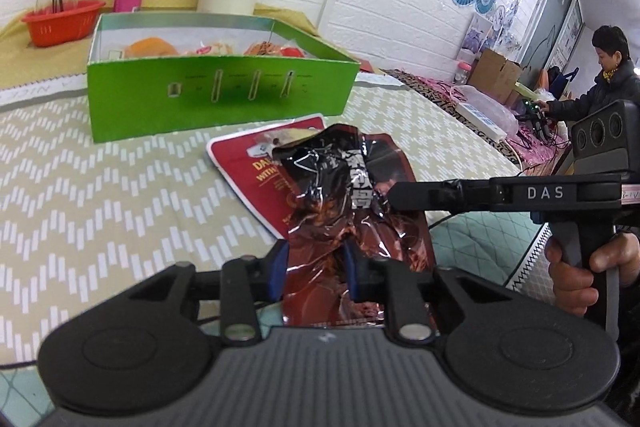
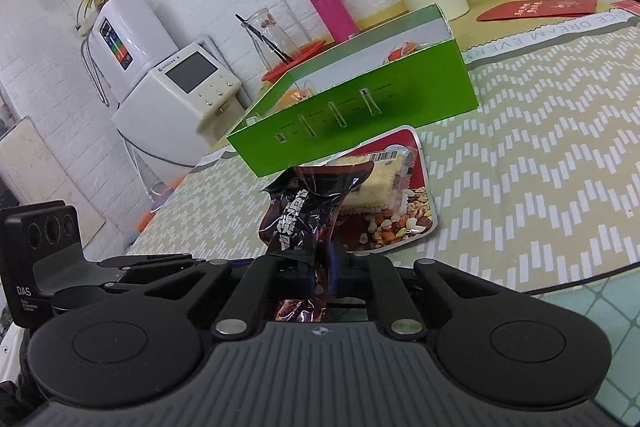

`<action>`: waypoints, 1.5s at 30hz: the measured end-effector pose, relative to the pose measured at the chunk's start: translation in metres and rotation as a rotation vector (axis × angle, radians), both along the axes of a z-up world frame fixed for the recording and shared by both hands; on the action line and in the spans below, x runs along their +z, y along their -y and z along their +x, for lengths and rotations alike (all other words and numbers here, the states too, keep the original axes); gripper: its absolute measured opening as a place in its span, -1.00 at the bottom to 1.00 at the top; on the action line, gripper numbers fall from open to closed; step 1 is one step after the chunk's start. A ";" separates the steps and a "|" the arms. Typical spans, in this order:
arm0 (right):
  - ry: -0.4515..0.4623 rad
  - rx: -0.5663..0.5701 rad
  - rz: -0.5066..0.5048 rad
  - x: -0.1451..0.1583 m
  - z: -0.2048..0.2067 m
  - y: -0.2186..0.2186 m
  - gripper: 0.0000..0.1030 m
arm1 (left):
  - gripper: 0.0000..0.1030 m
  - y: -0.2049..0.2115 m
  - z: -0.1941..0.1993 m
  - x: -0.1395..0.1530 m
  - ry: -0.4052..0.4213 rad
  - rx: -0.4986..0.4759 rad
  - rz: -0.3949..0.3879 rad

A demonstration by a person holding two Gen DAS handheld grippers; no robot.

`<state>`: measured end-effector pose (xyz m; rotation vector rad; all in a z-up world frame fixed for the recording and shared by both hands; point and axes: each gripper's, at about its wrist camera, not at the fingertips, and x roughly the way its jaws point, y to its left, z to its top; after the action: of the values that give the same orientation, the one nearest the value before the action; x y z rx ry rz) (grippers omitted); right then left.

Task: Organize snacks
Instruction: 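Grasp the large brown foil bag with both tools, then carry the brown foil bag over the green box and open both tools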

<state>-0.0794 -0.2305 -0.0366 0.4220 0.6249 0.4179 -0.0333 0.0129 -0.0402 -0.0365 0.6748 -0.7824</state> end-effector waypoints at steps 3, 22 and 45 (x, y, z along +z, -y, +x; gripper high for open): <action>0.033 0.001 0.008 0.010 -0.006 -0.001 -0.77 | -0.64 -0.005 -0.006 0.007 0.010 0.003 -0.034; 0.190 0.056 -0.110 0.050 0.018 -0.022 -0.77 | -0.64 -0.016 0.000 0.044 0.113 0.080 -0.082; 0.253 -0.026 -0.045 0.077 0.144 -0.009 -0.74 | -0.61 0.022 0.115 0.086 0.301 0.243 -0.013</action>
<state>0.0651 -0.2212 0.0406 0.3272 0.3822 0.4234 0.0813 -0.0089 0.0453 -0.0115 0.3705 -0.5435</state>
